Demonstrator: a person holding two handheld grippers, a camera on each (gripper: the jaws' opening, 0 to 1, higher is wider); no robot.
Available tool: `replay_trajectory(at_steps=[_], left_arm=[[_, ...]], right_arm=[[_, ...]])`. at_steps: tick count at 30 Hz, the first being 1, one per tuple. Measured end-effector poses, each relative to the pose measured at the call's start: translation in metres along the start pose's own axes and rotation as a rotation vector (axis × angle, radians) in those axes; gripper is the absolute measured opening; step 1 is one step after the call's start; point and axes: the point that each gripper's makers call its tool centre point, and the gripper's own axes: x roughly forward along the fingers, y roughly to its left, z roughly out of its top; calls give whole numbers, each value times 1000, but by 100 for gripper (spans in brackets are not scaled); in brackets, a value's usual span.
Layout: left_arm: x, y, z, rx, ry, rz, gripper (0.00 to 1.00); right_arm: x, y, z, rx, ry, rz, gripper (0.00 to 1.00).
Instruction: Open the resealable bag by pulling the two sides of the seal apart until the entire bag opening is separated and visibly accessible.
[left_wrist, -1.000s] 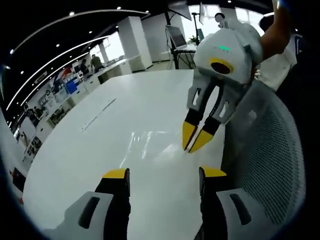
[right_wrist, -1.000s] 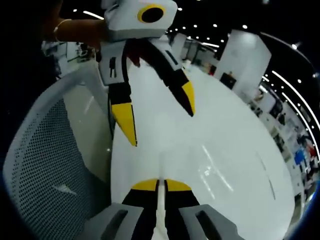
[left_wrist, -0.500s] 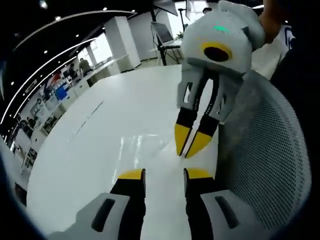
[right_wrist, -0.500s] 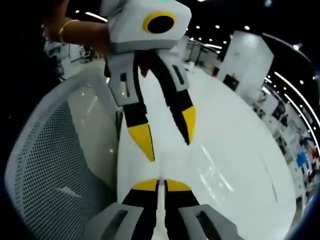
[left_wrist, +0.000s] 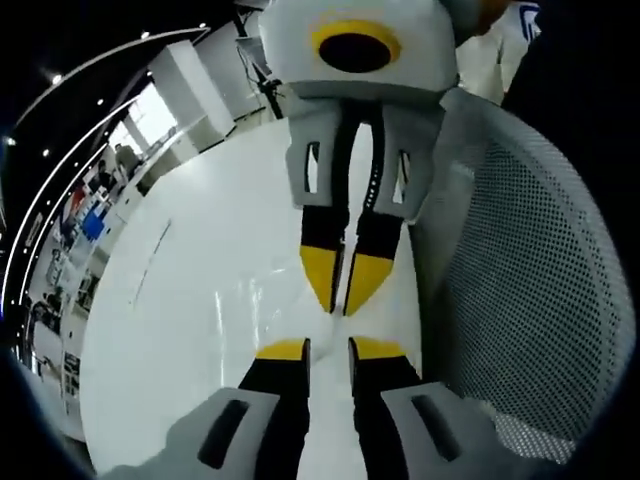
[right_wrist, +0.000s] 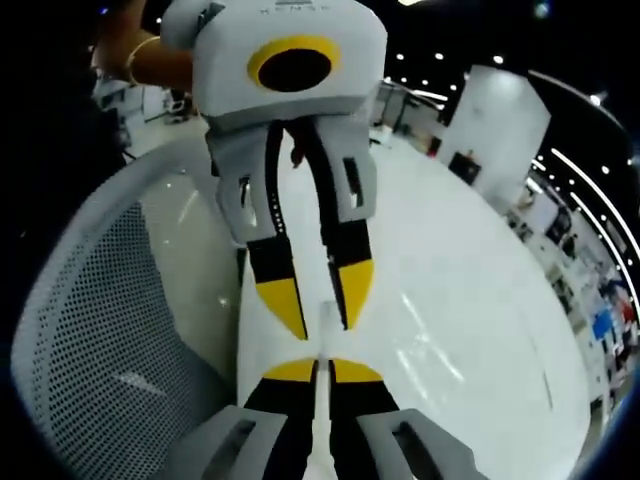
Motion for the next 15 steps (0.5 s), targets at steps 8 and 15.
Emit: replay_trajectory(at_steps=[8, 15], left_arm=[[0, -4, -3, 45, 6, -31, 0], [0, -7, -7, 85, 11, -55, 0]], right_arm=[[0, 0, 1, -7, 1, -4, 0], [4, 5, 1, -16, 4, 3, 0]])
